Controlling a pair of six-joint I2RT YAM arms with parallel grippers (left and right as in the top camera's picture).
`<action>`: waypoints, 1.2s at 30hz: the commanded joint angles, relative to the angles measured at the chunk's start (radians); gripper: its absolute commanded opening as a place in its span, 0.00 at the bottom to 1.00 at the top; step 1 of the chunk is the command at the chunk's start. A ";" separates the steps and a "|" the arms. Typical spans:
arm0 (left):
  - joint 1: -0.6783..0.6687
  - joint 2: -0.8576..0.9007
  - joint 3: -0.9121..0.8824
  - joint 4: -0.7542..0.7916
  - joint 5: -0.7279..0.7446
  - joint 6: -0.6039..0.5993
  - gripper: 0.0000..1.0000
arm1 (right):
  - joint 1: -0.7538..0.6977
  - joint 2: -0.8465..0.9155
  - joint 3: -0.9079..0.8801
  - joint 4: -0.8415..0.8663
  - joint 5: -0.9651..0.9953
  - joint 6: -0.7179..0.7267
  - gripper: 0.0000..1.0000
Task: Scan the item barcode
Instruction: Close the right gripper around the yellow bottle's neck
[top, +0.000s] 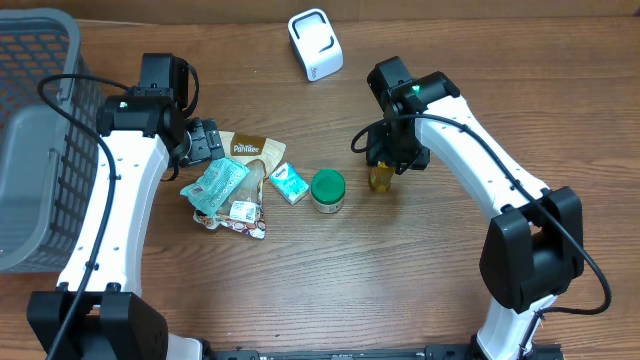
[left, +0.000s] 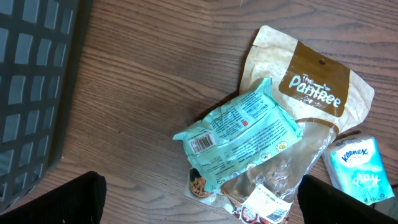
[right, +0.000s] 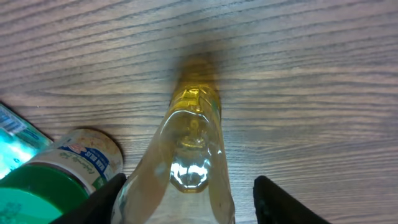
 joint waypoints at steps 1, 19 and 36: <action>-0.002 0.005 0.009 0.000 -0.003 -0.010 1.00 | -0.002 -0.014 -0.005 0.005 -0.005 0.001 0.61; -0.002 0.005 0.009 0.000 -0.003 -0.010 1.00 | -0.003 -0.014 0.014 0.006 -0.005 0.001 0.61; -0.002 0.005 0.009 0.000 -0.003 -0.010 1.00 | -0.003 -0.014 0.043 -0.007 -0.006 0.001 0.44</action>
